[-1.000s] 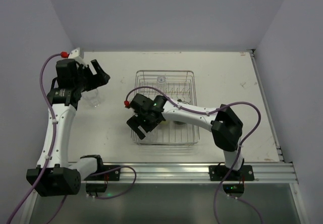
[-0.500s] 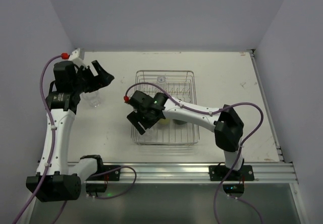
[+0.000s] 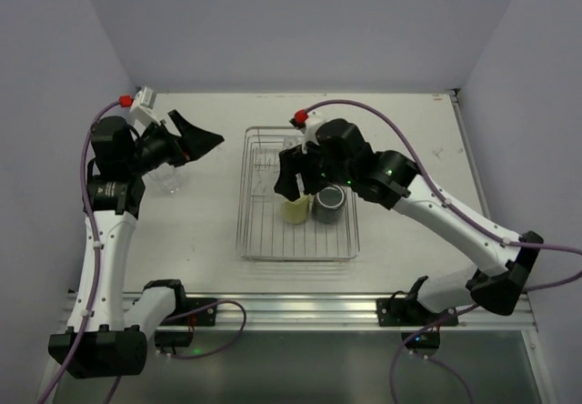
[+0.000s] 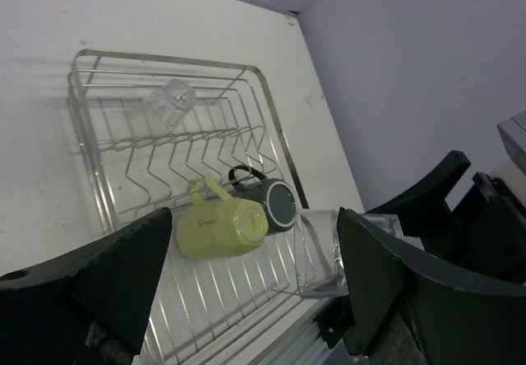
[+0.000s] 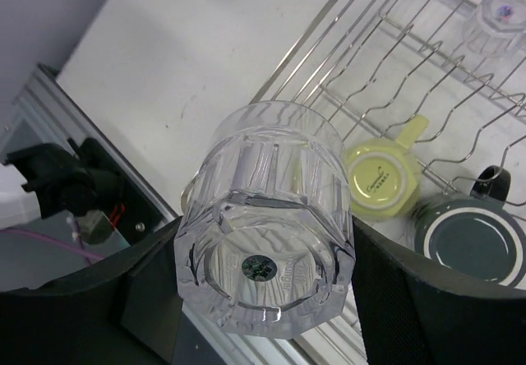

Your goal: Unload the cups from the dish rack

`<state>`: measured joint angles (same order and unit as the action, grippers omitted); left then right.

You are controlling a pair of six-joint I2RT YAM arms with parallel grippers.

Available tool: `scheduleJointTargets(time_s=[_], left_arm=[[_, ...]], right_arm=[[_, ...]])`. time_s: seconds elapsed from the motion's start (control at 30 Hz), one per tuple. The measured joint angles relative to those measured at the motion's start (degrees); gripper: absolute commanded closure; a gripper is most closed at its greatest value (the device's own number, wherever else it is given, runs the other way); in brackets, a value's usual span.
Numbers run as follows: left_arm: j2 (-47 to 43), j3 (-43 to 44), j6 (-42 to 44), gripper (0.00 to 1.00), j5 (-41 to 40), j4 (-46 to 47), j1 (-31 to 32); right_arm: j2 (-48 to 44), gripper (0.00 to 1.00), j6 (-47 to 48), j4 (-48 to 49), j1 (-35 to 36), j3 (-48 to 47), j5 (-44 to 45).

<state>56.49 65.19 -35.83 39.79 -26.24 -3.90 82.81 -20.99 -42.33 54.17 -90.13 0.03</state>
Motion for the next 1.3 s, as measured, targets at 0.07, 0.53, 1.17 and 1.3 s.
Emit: scheduleJointTargets(time_s=[0.07,0.53,1.17,1.3], left_arm=[[-0.3,-2.7,-3.3,0.16,3.7,4.0,0.0],[-5.5,-23.5,-34.8,0.12,17.5,32.8,0.2],[-5.5,-31.4,-50.7,0.13,21.3,48.1,11.6],[-5.5,-31.4,-54.2,0.15,21.5,51.7,12.3]], right_arm=[[-5.4,1.00,-0.7,4.0,-3.0,6.2,-2.9],[-18.7,1.00,-0.9,24.7,-7.7,24.7,-19.6],[-13.6,1.00,0.0,39.9,-7.7,27.8,-31.5],[-11.3,1.00,0.0,41.8,-7.7,27.8,-33.2]])
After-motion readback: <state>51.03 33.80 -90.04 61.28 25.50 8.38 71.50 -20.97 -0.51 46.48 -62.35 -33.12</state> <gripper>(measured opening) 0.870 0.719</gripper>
